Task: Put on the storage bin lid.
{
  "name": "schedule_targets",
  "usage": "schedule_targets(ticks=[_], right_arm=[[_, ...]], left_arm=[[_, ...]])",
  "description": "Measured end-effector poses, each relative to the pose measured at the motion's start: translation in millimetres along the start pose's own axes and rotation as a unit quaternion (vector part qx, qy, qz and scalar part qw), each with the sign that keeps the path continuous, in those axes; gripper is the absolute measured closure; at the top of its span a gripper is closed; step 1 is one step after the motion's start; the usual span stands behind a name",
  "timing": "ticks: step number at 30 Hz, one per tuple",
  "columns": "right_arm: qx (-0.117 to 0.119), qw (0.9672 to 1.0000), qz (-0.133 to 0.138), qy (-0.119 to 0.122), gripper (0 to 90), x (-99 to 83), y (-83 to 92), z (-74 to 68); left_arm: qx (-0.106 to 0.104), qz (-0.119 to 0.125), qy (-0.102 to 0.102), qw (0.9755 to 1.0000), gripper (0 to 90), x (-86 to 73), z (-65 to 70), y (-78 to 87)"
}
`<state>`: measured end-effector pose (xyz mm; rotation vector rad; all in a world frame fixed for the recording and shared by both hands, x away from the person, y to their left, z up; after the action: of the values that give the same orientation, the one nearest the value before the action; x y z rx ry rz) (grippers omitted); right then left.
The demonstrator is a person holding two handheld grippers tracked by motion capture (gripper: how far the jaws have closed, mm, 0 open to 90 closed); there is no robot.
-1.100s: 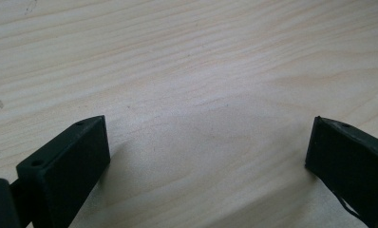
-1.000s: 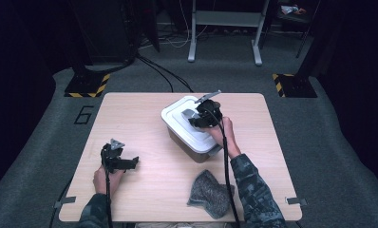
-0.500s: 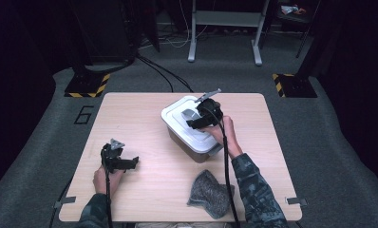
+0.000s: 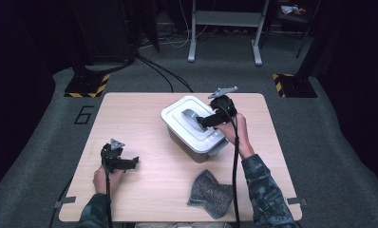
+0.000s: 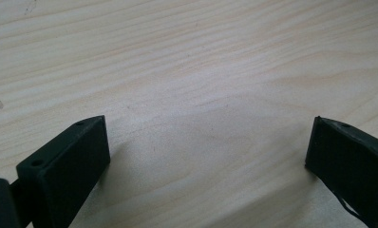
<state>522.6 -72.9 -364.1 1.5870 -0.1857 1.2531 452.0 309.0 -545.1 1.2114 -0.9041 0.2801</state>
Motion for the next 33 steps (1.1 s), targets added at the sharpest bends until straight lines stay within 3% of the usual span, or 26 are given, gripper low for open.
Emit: schedule_targets(ticks=[9, 17, 27, 33], right_arm=[[-0.036, 0.9990, 0.009, -0.026, 5.7, -20.4, 26.9, 30.6], [-0.065, 0.9970, 0.011, -0.042, 6.1, -50.0, 49.0, 51.6], [-0.089, 0.9934, 0.004, -0.072, 6.4, -104.5, 66.5, 63.8], [-0.094, 0.9912, -0.012, -0.093, 6.5, -145.4, 67.0, 60.4]], left_arm=[[0.000, 0.000, 0.000, 1.0000, 0.3, 0.0, -0.1, 0.0], [0.000, 0.000, 0.000, 1.0000, 0.3, 0.0, 0.0, 0.0], [0.000, 0.000, 0.000, 1.0000, 0.3, 0.0, 0.0, -0.1], [0.000, 0.000, 0.000, 1.0000, 0.3, 0.0, 0.0, 0.0]])
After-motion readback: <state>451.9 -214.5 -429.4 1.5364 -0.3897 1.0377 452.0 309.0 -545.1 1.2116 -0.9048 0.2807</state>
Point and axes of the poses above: each handheld gripper's, and its own axes: y roughly backward along the jaws, x roughly out of its top, z roughly to its right, the point moved 2 cm from there along -y, roughly forward along the jaws, and after that the axes turned 6 degrees about -x, right-handed, at the moved point
